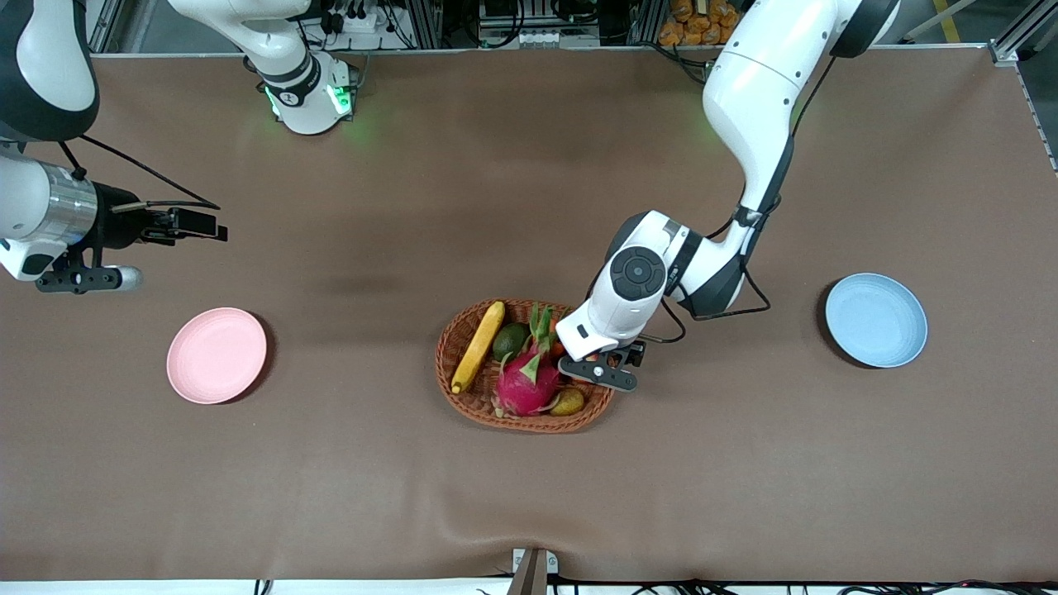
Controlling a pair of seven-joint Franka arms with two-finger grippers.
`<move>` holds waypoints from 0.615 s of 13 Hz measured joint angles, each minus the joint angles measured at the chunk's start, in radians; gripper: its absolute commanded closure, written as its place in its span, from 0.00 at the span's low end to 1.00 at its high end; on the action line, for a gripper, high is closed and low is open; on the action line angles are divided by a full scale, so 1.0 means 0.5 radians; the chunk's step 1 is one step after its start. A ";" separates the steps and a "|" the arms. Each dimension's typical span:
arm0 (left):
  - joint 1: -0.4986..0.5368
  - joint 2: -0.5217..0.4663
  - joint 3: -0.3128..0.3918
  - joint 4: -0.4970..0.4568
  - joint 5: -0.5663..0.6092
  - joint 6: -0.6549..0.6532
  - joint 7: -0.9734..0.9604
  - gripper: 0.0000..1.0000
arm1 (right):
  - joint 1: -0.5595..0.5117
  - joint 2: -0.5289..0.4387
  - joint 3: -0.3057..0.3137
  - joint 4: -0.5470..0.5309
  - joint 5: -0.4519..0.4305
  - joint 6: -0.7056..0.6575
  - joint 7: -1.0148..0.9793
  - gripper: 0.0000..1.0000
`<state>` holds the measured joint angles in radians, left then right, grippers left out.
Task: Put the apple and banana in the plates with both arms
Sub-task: 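Close the left gripper on the red apple and lift it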
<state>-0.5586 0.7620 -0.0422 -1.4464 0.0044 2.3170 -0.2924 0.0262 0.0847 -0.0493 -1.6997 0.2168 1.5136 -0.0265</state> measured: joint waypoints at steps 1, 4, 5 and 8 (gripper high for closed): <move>-0.002 0.005 0.000 0.000 0.000 0.012 0.000 0.00 | 0.000 0.000 0.000 0.000 0.000 0.000 0.000 0.00; -0.010 0.012 -0.003 -0.002 0.000 0.027 0.000 0.00 | 0.000 0.000 0.000 0.000 0.000 0.000 0.000 0.00; -0.012 0.012 -0.005 -0.002 0.000 0.032 0.000 0.00 | 0.000 0.000 0.000 0.000 0.000 0.000 0.000 0.00; -0.036 0.017 -0.006 -0.005 0.004 0.081 0.000 0.00 | 0.000 0.000 0.000 0.000 0.000 0.000 0.000 0.00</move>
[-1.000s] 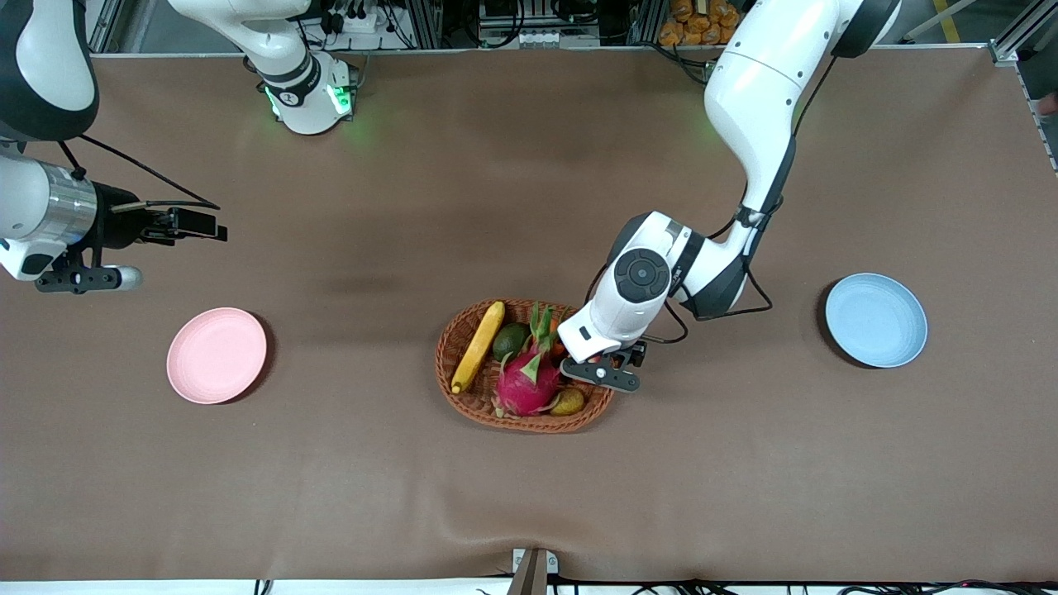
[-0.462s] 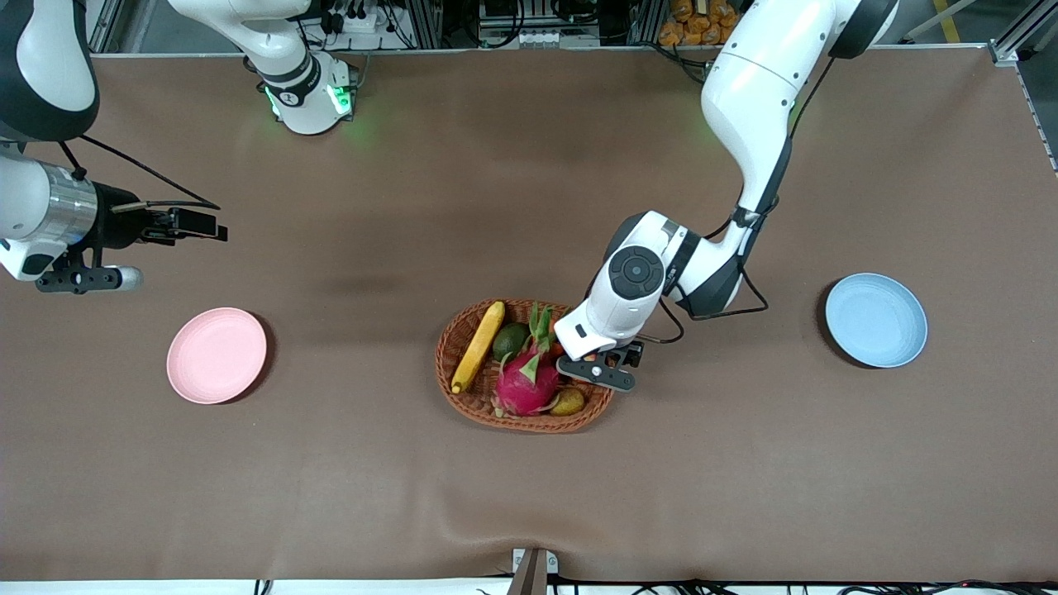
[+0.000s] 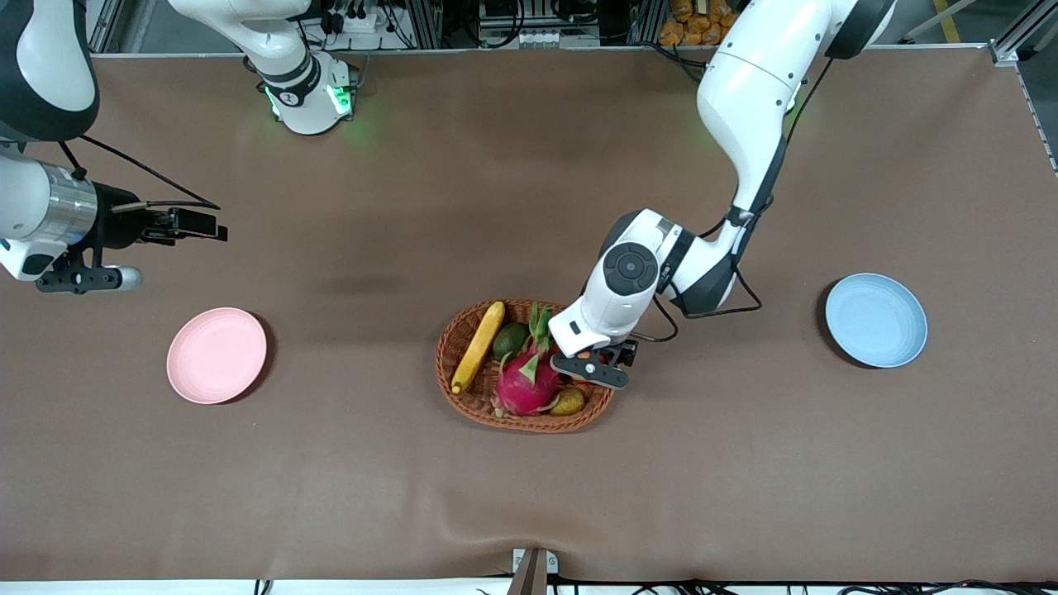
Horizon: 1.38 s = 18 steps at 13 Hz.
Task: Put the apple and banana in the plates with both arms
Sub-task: 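Close the left gripper on the red apple and lift it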
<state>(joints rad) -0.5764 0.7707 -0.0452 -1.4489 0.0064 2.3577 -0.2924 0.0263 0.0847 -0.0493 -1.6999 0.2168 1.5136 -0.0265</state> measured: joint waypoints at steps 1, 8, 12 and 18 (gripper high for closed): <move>-0.005 0.012 0.000 -0.002 0.001 0.032 0.000 0.00 | 0.000 0.000 0.000 0.000 0.000 0.000 0.000 0.00; -0.001 0.057 0.009 -0.003 0.084 0.145 0.002 0.02 | 0.000 0.000 0.000 0.000 0.000 0.000 0.000 0.00; -0.004 0.099 0.008 -0.003 0.089 0.198 0.002 0.33 | 0.000 0.000 0.000 0.000 0.000 0.000 0.000 0.00; 0.005 0.092 0.010 0.014 0.090 0.195 0.002 0.66 | 0.000 0.000 0.000 -0.001 0.000 0.000 0.000 0.00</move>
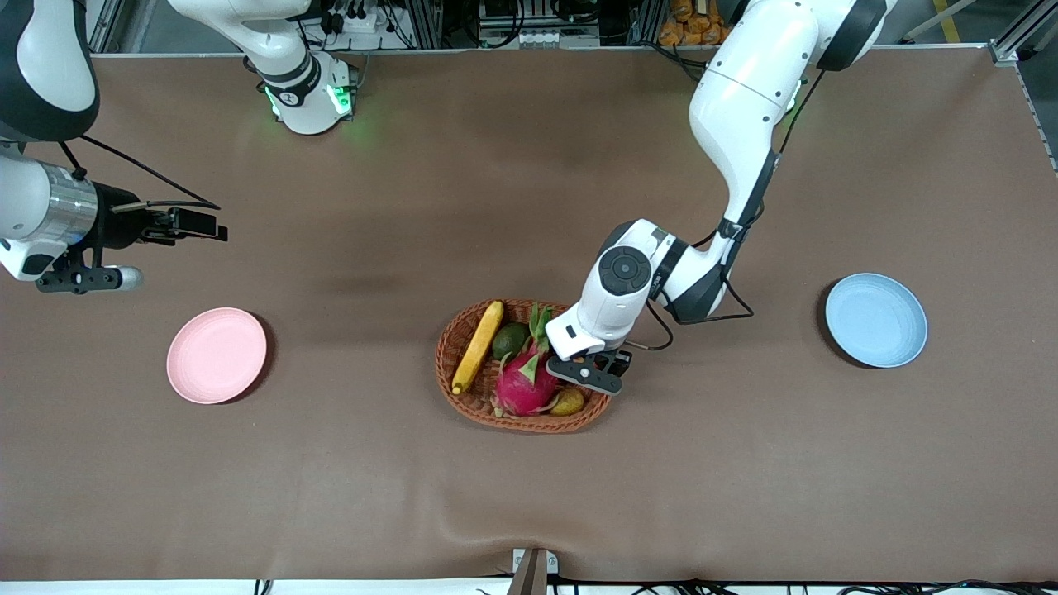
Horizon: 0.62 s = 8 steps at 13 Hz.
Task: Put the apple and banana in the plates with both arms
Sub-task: 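Close the left gripper on the red apple and lift it, then carry the apple to the blue plate while the right gripper reaches the banana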
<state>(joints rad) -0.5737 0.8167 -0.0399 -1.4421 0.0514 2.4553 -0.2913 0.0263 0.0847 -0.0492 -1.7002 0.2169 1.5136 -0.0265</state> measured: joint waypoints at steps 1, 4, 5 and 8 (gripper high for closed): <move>0.003 -0.017 0.001 0.009 0.000 -0.026 0.000 0.65 | 0.000 0.000 0.000 0.000 0.000 0.000 0.000 0.00; 0.010 -0.151 0.006 0.063 0.000 -0.292 0.000 0.66 | 0.013 0.000 0.002 0.000 0.002 0.000 -0.001 0.00; 0.015 -0.214 0.008 0.067 0.000 -0.383 0.000 0.72 | 0.028 0.000 0.003 0.005 0.002 -0.001 -0.001 0.00; 0.076 -0.403 0.014 0.069 0.000 -0.659 0.000 0.76 | 0.109 -0.001 0.004 0.019 0.005 -0.001 -0.001 0.00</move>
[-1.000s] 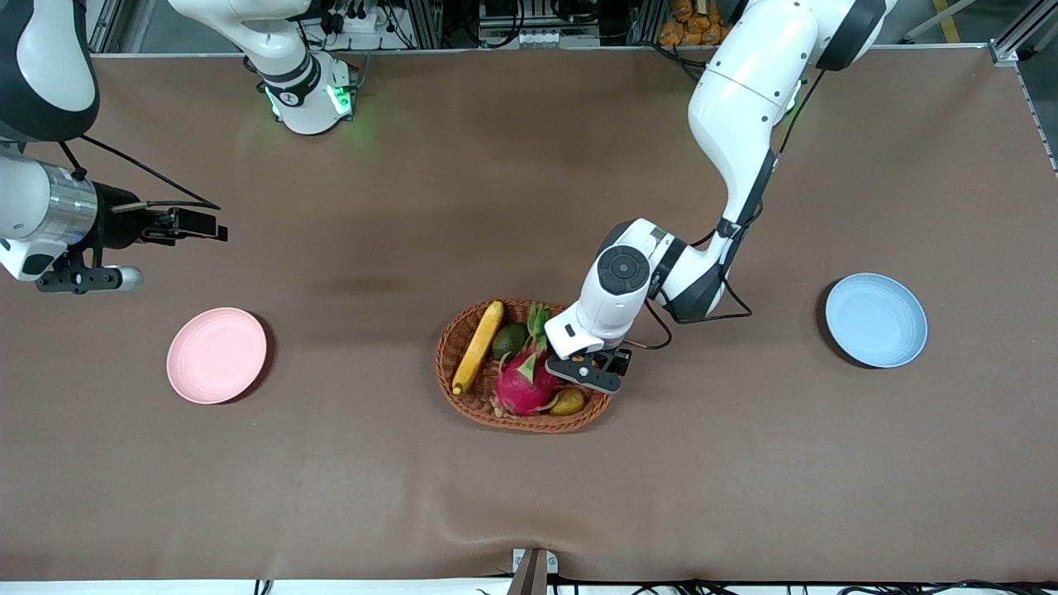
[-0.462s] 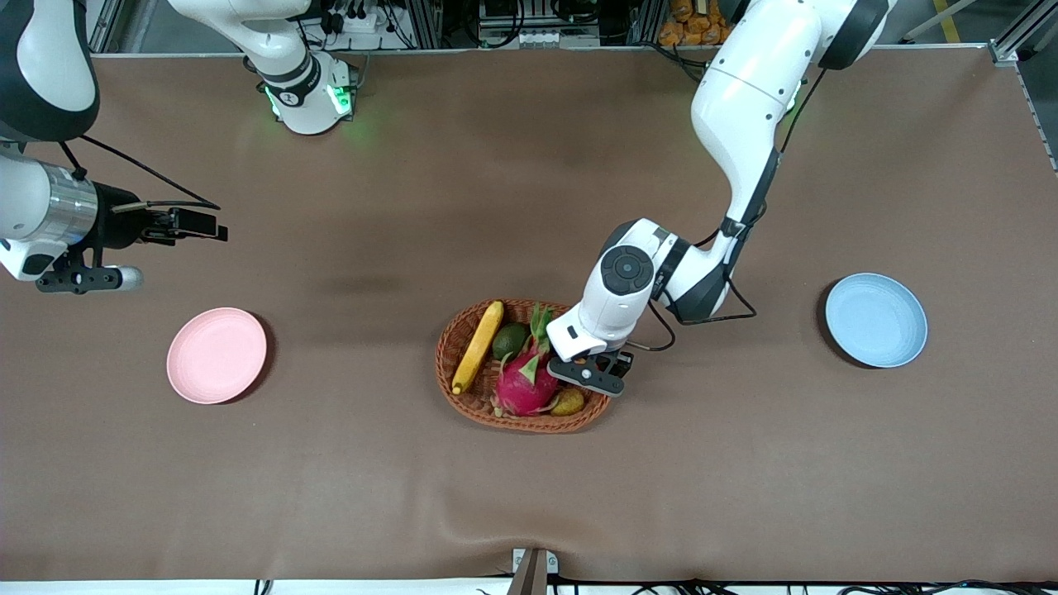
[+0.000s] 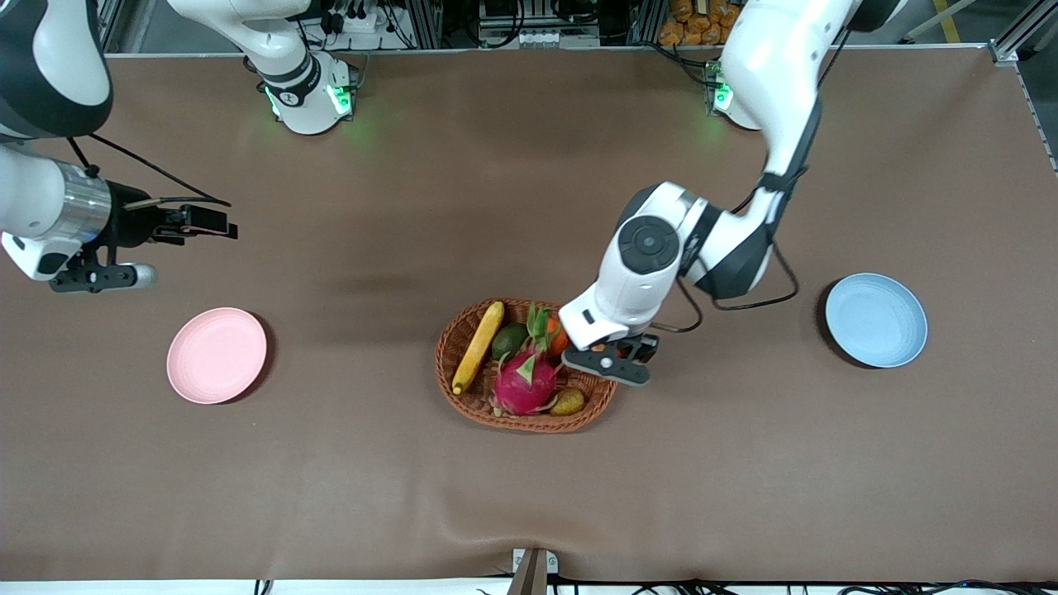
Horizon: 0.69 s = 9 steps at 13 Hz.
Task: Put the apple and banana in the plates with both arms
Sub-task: 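Carry the apple to the blue plate while the right gripper reaches the banana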
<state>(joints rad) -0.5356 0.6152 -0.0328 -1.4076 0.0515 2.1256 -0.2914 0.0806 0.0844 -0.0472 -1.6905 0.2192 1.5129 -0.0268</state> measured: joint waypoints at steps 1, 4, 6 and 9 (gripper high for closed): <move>0.050 -0.056 0.003 -0.001 0.002 -0.086 0.001 0.76 | 0.054 0.001 0.001 0.006 0.000 0.005 0.009 0.00; 0.312 -0.163 0.005 -0.042 0.005 -0.208 0.264 0.73 | 0.195 0.037 0.005 0.020 0.001 0.082 0.157 0.00; 0.526 -0.187 0.001 -0.097 0.005 -0.210 0.496 0.73 | 0.261 0.119 0.006 0.039 0.002 0.198 0.223 0.00; 0.748 -0.209 -0.004 -0.152 0.005 -0.213 0.762 0.71 | 0.448 0.272 0.009 0.064 0.005 0.426 0.526 0.00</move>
<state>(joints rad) -0.1617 0.5107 -0.0349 -1.4835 0.0539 2.0190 0.0894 0.3044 0.2206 -0.0427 -1.6587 0.2217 1.7257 0.2364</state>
